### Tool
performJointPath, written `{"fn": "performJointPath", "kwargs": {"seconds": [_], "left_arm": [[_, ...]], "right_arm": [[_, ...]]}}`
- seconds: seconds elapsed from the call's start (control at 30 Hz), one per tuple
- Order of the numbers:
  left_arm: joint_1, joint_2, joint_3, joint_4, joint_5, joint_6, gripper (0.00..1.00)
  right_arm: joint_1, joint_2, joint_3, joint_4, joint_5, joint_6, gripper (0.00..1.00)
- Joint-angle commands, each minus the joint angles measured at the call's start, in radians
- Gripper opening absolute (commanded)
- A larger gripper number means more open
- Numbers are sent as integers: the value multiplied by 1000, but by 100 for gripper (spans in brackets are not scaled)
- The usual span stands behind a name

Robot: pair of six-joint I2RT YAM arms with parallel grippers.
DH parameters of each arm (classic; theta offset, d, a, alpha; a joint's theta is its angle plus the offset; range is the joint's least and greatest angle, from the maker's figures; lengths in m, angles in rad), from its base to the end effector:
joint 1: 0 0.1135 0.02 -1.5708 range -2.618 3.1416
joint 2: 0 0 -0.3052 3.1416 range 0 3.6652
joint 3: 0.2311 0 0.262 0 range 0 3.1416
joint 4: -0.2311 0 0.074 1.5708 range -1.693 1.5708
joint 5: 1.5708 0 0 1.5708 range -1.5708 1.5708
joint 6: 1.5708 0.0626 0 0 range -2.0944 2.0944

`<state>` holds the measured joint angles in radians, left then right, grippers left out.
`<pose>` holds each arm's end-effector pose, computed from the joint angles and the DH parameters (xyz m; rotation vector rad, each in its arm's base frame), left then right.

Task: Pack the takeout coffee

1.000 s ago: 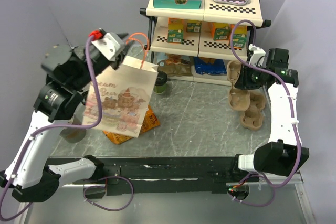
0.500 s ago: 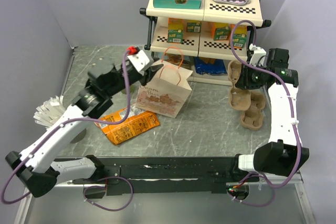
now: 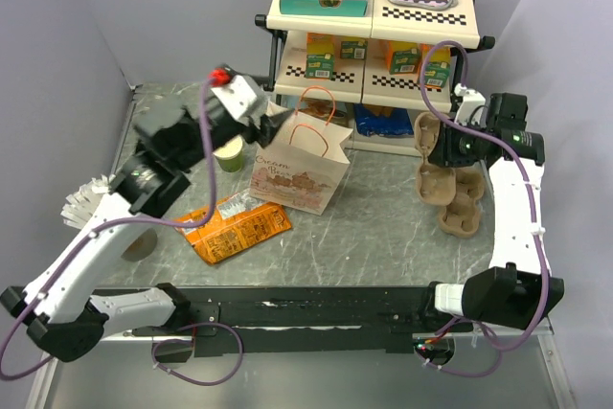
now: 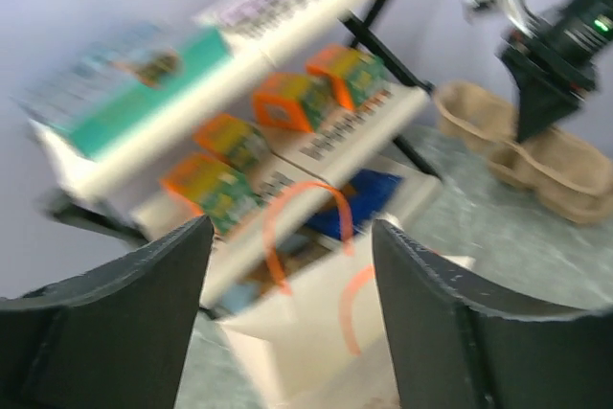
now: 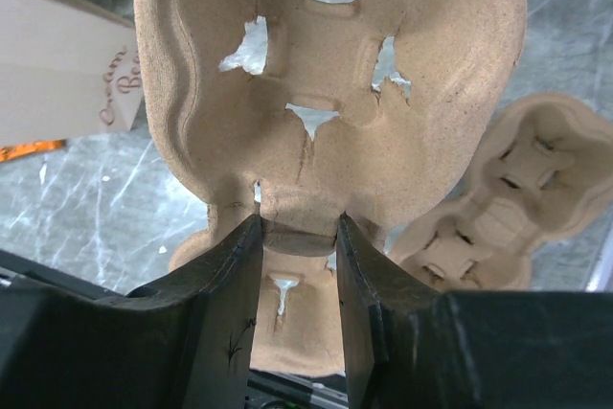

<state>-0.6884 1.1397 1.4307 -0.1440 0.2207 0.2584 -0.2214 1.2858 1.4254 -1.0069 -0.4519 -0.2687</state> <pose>0.1868 -0.1714 0.5412 0.8184 1.1934 -0.5103 0.2623 -0.0310 0.4019 -0.2527 2.3345 0.3135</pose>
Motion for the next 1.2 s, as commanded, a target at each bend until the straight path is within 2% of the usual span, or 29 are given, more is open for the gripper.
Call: {"fn": "performJointPath", "kwargs": {"seconds": [0.0, 0.07, 0.1, 0.17, 0.2, 0.23, 0.27, 0.3, 0.33, 0.4, 0.5, 0.67, 0.87, 1.17], "left_arm": [[114, 12, 103, -74, 49, 105, 76], [174, 93, 152, -146, 153, 99, 75], [250, 132, 228, -181, 208, 76, 74], [326, 285, 345, -331, 434, 62, 73], [367, 345, 496, -389, 487, 58, 72], [380, 464, 579, -522, 532, 59, 71], [388, 520, 664, -586, 572, 67, 70], [394, 570, 814, -638, 626, 82, 69], [392, 645, 868, -682, 635, 84, 69], [392, 683, 928, -718, 648, 77, 69], [389, 675, 857, -681, 640, 91, 70], [376, 696, 835, -753, 631, 166, 65], [323, 727, 798, -778, 525, 229, 60], [280, 825, 919, -887, 447, 338, 58]], "right_arm": [[-6, -59, -31, 13, -63, 23, 0], [-6, -65, -43, 10, -85, 28, 0], [-6, -69, -46, 10, -94, 29, 0], [-7, -72, -57, 8, -110, 34, 0], [-7, -75, -62, 8, -122, 36, 0], [-7, -78, -65, 8, -128, 39, 0], [-6, -80, -74, 8, -133, 40, 0], [-7, -86, -77, 8, -140, 43, 0], [-6, -89, -80, 8, -143, 42, 0], [-6, -98, -88, 7, -145, 43, 0], [-6, -108, -102, 7, -146, 45, 0], [-6, -120, -135, 10, -151, 48, 0], [-6, -121, -163, 24, -153, 57, 0], [-7, -121, -177, 24, -148, 56, 0]]}}
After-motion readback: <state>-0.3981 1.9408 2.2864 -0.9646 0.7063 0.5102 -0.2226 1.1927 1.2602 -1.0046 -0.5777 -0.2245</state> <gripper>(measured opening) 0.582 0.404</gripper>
